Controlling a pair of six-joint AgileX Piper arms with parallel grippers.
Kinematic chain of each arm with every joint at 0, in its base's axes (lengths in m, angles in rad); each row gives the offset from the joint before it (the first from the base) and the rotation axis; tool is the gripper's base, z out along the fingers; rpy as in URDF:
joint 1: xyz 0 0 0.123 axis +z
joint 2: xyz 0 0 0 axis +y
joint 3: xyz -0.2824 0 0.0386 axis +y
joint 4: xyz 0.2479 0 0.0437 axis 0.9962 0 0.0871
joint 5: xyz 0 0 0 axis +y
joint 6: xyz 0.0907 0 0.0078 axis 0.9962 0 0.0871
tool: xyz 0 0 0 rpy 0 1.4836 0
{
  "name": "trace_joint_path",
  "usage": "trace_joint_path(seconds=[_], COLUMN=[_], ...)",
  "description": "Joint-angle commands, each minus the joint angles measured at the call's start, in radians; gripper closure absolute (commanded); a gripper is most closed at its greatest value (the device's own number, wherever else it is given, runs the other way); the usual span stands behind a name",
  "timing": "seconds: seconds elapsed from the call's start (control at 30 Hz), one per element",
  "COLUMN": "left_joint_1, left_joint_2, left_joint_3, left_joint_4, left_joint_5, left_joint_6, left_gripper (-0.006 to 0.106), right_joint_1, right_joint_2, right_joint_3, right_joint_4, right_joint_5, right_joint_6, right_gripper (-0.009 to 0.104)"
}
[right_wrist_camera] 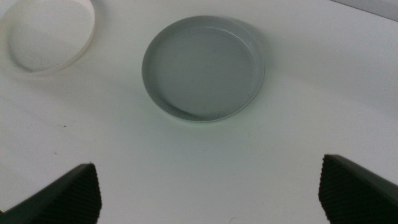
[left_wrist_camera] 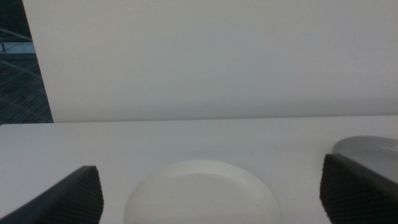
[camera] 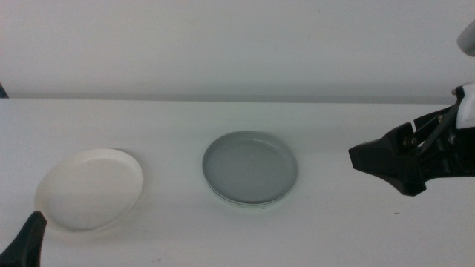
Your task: Stack the three bowls on top of each other.
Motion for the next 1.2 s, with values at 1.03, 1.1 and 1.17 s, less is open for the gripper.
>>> trace_joint_path(seconds=[1.03, 1.1, 1.17], left_joint_1=[0.220, 0.259, 0.281], left_joint_2=[1.621, 1.691, 1.753], left_joint_3=[-1.080, -1.133, -1.174], left_joint_4=[-0.119, -0.157, -0.178], left_joint_5=[0.821, 0.829, 0.813], left_joint_6=[0.368, 0.391, 0.422], left_gripper=[0.007, 0.007, 0.007], right_joint_1=[0.002, 0.002, 0.002], right_joint_2=[-0.004, -0.004, -0.004], right_joint_3=[0.004, 0.004, 0.004], right_joint_4=[0.000, 0.000, 0.000], right_joint_5=[-0.011, -0.011, -0.011], right_joint_6=[0.001, 0.001, 0.001], right_gripper=[0.002, 0.002, 0.002])
